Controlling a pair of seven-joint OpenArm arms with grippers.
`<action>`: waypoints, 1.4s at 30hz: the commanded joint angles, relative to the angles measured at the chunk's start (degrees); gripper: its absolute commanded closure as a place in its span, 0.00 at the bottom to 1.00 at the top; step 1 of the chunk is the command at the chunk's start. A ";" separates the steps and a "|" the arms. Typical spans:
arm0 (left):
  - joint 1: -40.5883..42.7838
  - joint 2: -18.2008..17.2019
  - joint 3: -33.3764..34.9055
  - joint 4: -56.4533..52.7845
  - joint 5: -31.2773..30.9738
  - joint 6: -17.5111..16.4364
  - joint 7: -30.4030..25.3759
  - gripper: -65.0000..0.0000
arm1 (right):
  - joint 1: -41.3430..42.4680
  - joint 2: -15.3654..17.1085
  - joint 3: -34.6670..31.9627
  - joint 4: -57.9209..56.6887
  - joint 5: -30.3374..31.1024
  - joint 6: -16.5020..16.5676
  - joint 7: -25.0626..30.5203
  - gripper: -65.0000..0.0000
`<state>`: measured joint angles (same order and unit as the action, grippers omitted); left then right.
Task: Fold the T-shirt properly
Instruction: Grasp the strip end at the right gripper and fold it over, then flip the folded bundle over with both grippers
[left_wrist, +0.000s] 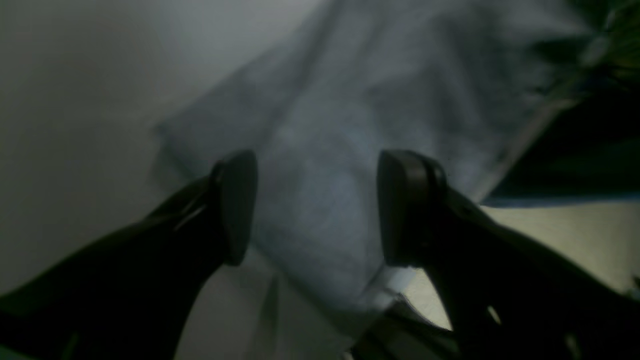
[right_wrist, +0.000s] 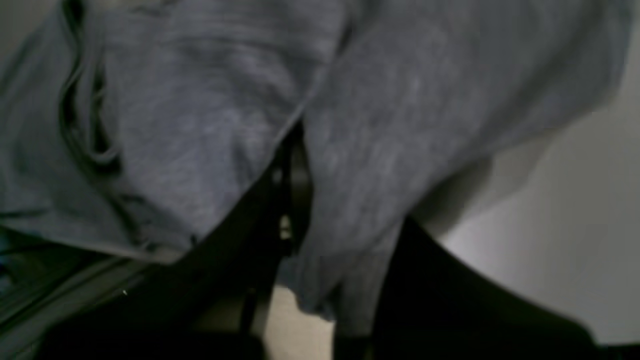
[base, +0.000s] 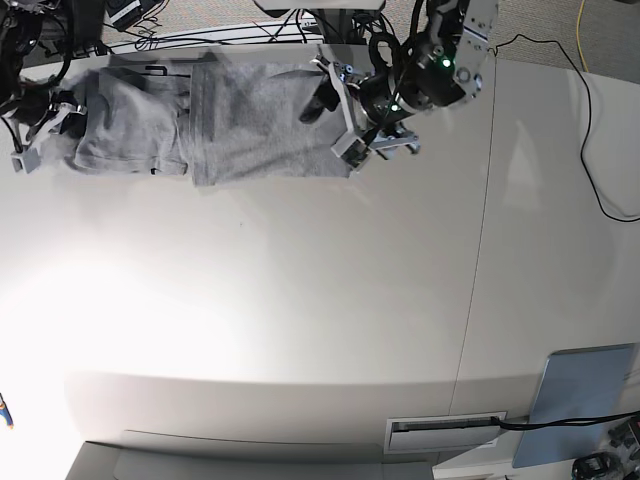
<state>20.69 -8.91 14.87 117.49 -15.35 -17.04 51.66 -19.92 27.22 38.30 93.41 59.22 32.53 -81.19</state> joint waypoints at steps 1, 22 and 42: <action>0.33 0.15 -0.04 -0.48 1.11 0.28 -2.49 0.41 | 0.33 1.07 0.48 3.61 2.36 -0.81 1.19 1.00; 1.03 0.33 0.00 -15.23 4.68 -2.10 -15.08 0.41 | -1.49 -16.28 -33.92 35.36 -17.35 -9.88 8.37 1.00; 1.03 0.31 -0.04 -15.21 4.70 -2.12 -16.15 0.41 | -1.51 -16.28 -56.48 35.39 -21.07 -9.16 14.21 0.54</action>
<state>21.56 -8.78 14.76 101.91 -10.74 -19.16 34.96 -21.47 10.94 -18.04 127.79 36.03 22.72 -68.40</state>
